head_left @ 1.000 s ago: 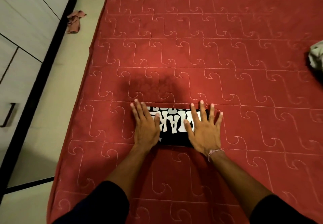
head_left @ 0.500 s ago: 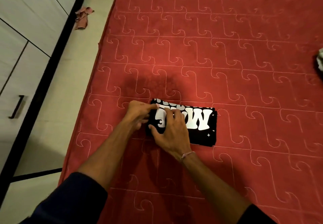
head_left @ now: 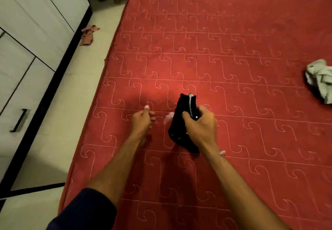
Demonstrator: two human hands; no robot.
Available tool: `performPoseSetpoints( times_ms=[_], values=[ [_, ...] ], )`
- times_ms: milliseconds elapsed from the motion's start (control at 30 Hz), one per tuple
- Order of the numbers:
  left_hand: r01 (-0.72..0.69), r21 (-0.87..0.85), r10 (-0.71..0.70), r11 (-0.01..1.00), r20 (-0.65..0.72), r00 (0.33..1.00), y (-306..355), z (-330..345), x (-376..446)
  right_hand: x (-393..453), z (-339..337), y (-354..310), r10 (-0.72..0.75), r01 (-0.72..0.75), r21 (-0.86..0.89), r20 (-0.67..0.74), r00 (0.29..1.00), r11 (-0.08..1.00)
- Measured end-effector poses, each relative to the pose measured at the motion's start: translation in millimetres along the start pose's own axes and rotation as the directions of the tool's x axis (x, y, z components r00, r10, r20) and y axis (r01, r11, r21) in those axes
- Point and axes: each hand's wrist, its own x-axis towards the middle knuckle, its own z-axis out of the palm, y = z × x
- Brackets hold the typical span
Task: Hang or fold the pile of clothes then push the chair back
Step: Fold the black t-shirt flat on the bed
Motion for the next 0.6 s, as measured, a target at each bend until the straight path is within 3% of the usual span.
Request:
performPoseSetpoints(
  times_ms=[67, 133, 200, 300, 367, 500, 600],
  values=[
    [0.197, -0.033, -0.192, 0.980, 0.102, 0.976, -27, -3, -4, -4, -20, -7, 0.090, -0.101, 0.300, 0.052, 0.995, 0.949],
    [0.358, -0.073, -0.319, 0.931, 0.316, 0.893, -48, -3, -12, -6, -38, -5, 0.131, -0.173, 0.467, 0.120, 0.984, 0.867],
    [0.400, -0.129, -0.305, 0.907, 0.453, 0.838, -54, 2, -19, -10, -53, 4, 0.150, -0.213, 0.528, 0.161, 0.976, 0.822],
    [0.403, -0.260, -0.258, 0.878, 0.453, 0.854, -53, 8, -20, -14, -76, 33, 0.187, -0.254, 0.544, 0.177, 0.966, 0.799],
    [0.364, -0.191, -0.257, 0.912, 0.426, 0.867, -53, 7, -18, -13, -89, 60, 0.238, -0.286, 0.483, 0.159, 0.958, 0.828],
    [0.158, 0.124, -0.187, 0.980, 0.286, 0.940, -62, 14, -23, -8, -99, 114, 0.350, -0.385, 0.323, 0.163, 0.923, 0.865],
    [-0.102, 0.322, 0.018, 0.941, 0.253, 0.967, -79, 21, -29, -4, -97, 150, 0.319, -0.322, 0.061, 0.046, 0.947, 0.945]
  ],
)
